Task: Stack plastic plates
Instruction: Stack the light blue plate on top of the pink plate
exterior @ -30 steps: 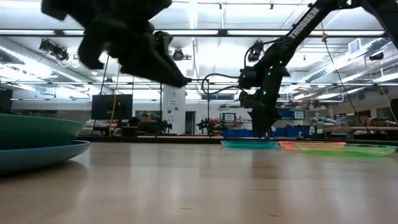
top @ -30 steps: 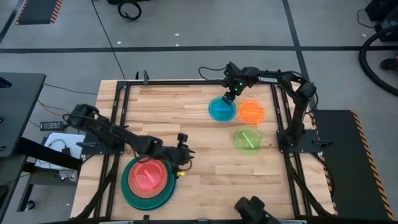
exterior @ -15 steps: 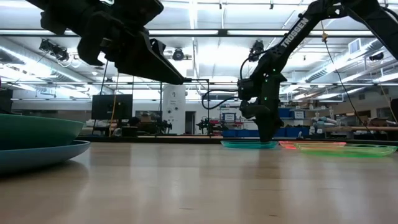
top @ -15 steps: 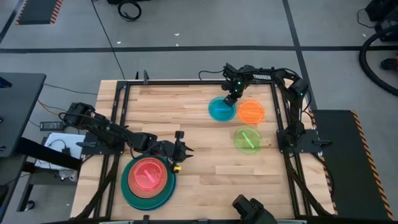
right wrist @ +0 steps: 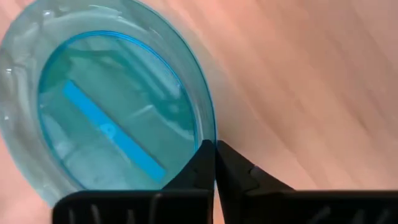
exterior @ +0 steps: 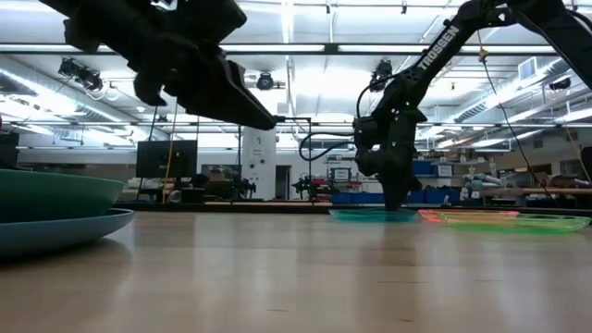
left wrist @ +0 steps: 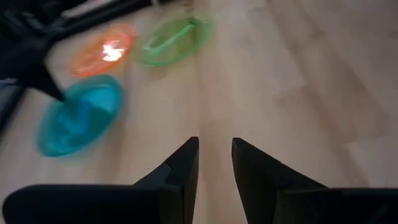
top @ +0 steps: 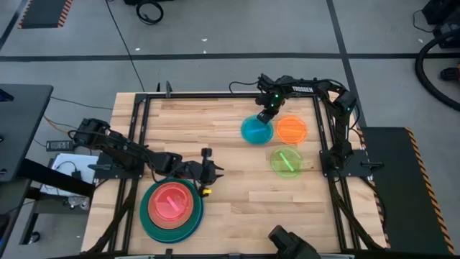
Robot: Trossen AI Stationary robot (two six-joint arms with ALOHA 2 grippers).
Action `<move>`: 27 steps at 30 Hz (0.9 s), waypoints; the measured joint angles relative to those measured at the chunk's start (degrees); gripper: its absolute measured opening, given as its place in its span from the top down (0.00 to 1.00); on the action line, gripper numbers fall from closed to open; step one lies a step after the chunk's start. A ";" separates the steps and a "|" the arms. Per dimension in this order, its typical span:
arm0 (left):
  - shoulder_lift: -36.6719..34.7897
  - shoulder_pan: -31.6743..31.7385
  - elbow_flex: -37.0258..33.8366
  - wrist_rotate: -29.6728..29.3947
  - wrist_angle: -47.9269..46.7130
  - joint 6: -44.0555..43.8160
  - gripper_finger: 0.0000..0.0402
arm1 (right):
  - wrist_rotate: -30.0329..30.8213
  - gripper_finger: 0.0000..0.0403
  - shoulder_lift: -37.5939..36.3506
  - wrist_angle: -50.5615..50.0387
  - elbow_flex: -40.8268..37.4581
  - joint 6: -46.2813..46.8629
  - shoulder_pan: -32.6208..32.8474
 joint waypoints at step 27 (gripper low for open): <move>10.61 -0.66 15.91 -11.58 -16.09 21.29 0.49 | -7.87 0.97 -0.17 -18.60 17.67 4.88 15.57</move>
